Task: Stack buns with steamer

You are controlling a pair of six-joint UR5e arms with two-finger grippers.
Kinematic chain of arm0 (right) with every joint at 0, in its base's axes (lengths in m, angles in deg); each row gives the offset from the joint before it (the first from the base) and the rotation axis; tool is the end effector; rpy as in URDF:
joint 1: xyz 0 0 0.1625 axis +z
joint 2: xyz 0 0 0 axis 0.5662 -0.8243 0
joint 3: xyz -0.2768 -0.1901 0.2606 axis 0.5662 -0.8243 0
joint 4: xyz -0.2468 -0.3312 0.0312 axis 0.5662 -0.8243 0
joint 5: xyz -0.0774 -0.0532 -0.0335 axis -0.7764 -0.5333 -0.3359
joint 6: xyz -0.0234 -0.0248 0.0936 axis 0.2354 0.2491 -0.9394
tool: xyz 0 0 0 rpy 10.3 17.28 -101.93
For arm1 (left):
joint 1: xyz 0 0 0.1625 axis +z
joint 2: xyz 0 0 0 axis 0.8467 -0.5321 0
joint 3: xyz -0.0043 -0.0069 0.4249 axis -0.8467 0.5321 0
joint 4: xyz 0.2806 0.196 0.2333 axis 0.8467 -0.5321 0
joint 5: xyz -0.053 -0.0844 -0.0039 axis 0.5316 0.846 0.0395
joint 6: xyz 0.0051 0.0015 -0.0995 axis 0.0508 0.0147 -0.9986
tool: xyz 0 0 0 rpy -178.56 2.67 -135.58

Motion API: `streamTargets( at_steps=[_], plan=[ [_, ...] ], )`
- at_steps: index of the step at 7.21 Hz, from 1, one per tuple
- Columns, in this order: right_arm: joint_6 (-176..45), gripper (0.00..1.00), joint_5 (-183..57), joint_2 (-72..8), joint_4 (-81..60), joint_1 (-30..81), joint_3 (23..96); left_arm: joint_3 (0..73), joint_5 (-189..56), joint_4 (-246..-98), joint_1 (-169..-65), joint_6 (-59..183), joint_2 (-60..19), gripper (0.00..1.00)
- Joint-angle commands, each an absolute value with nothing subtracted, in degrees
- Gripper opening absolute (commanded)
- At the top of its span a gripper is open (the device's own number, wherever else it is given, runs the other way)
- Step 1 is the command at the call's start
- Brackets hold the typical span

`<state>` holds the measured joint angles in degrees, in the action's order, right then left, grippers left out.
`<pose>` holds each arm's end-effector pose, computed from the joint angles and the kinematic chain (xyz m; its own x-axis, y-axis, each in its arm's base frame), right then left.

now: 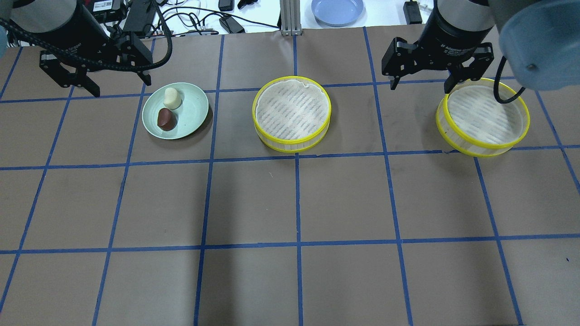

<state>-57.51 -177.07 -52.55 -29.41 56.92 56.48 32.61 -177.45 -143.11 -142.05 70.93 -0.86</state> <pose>0.1434 -0.4954 0.5030 -0.9915 0.1302 0.0048 0.1290 0.9862 -0.1040 -0.0831 -0.5100 0.5189 -0.9802 -0.1970 0.0190 -0.1979 0.9753 -0.0977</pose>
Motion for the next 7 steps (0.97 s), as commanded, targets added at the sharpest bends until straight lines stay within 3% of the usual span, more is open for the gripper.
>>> streamTargets(
  at_steps=[1,7],
  plan=[
    [-54.96,1.0,-176.93,-52.63,-28.15,57.1,56.57,33.2,-177.19,-143.12,-142.05,70.95,-0.74,1.0],
    [-46.85,1.0,-176.76,-48.5,-32.96,56.92,56.48,33.47,-177.45,-131.22,-140.38,76.83,-8.8,1.0]
  ],
)
